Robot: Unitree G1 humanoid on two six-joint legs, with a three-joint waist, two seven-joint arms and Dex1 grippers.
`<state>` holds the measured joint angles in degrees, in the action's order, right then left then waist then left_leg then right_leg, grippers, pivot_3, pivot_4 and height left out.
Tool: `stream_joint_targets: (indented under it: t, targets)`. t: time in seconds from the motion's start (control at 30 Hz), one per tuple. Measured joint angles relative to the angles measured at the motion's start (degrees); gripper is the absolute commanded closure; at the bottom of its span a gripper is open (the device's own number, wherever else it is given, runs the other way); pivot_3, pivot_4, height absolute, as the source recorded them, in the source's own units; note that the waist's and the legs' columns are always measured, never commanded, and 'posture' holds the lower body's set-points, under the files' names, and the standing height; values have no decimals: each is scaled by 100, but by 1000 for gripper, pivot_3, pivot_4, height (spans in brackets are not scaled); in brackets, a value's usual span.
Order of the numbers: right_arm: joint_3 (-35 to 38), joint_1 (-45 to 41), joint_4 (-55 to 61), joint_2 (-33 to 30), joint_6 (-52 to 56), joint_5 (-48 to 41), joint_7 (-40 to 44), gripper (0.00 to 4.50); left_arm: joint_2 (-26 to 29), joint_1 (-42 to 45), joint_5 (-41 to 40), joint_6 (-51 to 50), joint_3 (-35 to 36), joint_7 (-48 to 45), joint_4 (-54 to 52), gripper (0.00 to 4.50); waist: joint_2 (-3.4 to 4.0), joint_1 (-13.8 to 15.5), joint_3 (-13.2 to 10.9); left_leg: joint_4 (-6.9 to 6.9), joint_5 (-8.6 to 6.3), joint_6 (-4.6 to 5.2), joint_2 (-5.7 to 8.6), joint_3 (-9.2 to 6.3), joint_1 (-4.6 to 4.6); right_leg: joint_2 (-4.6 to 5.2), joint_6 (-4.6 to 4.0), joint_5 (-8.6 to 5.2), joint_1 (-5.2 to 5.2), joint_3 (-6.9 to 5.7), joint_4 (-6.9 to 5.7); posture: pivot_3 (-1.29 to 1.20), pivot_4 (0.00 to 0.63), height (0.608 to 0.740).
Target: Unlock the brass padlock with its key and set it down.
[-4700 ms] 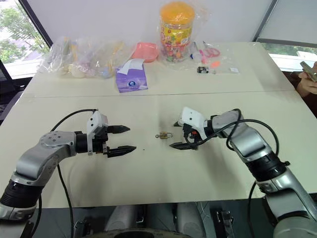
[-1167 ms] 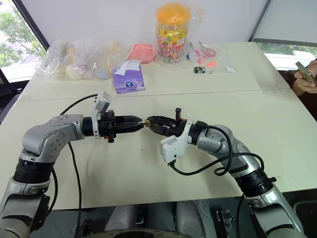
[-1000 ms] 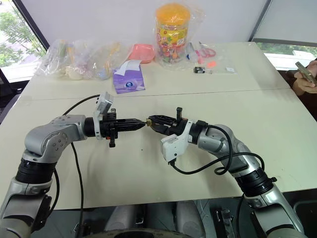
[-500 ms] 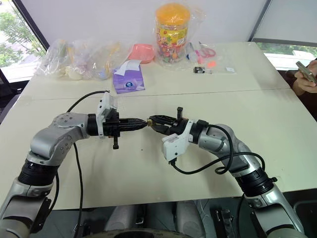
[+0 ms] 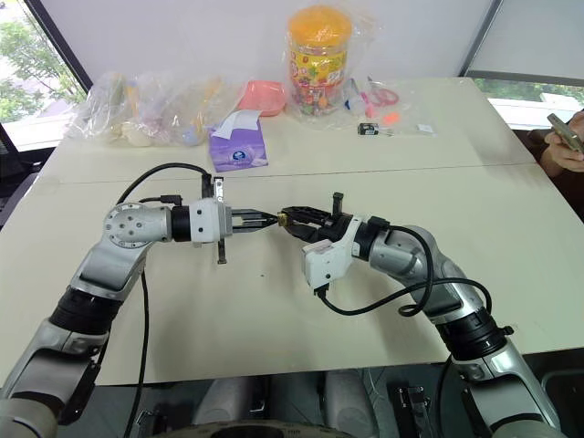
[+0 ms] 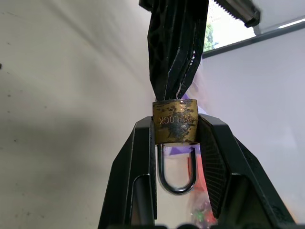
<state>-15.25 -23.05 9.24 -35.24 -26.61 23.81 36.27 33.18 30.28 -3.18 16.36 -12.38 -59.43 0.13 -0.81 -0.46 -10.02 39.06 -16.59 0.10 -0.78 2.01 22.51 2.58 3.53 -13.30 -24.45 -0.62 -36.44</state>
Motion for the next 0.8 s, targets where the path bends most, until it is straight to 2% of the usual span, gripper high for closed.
stream_joint_targets:
  t: [0.13, 0.23, 0.27, 0.33, 0.47, 0.57, 0.63, 0.7, 0.8]
  targets:
    - [11, 1, -2, -1, -1, 0, -17, 3812, -16, 144, 384, 1042, -27, 121, 444, 4437, 0, -4, 0, 0, -1, 2, -1, 3, 0, 0, 1, 1, 0, 0, 0, 0, 150, 737]
    - [38, 2, -32, -12, -1, 9, -28, 3812, -130, 123, 246, 786, -23, 147, 488, 4437, 0, -9, 0, 0, -1, 2, -1, 5, 0, -1, 13, 7, 0, 0, 0, 0, 150, 737]
    - [51, 1, -41, -11, -1, 10, -43, 3812, -185, 71, 28, 307, -16, 144, 383, 4437, 0, -9, 0, 0, -1, 2, -1, 6, 0, -1, 16, 9, 0, 0, 0, 0, 150, 737]
    - [18, -22, -41, -2, -16, 9, -47, 3812, -224, -101, -786, -1629, -15, 104, -27, 4437, -1, -23, 0, 0, -1, 3, -4, 5, 0, -4, 20, 10, 0, 1, -2, 0, 150, 737]
    - [-193, 34, -32, -4, -219, 6, 17, 3812, 194, -172, -2095, -4637, 204, -14, -554, 4437, 2, -45, -3, -2, -3, 5, -11, 3, -4, -13, 23, 9, -2, 2, -8, 0, 150, 737]
    - [-197, -25, -35, -4, -269, -4, 14, 3812, -245, 47, -3638, -6768, 926, 378, -577, 3583, -9, 0, -8, 9, -2, 5, -6, -3, -3, -6, 27, 6, -1, 1, -16, 0, 150, 737]
    - [-187, -47, 0, -7, -372, -50, 6, 3812, -252, 182, -4162, -7588, 1295, 595, -472, 2864, -12, -26, -9, 9, -2, 5, -4, -3, -4, -5, 28, 6, 0, 2, -17, 0, 150, 737]
    - [-190, -45, 7, -23, -428, -44, 11, 3812, -200, 219, -4451, -7997, 1549, 664, -485, 1983, -12, -39, -9, 7, -2, 5, -4, -3, -8, -5, 29, 5, 0, 2, -20, 0, 150, 737]
    - [-186, -46, -122, -30, -366, -29, 12, 3812, -244, 209, -4635, -8144, 1411, 631, -800, 755, -12, -19, -10, 6, -1, 2, -4, -3, -8, -2, 25, 4, -1, 3, -24, 0, 150, 737]
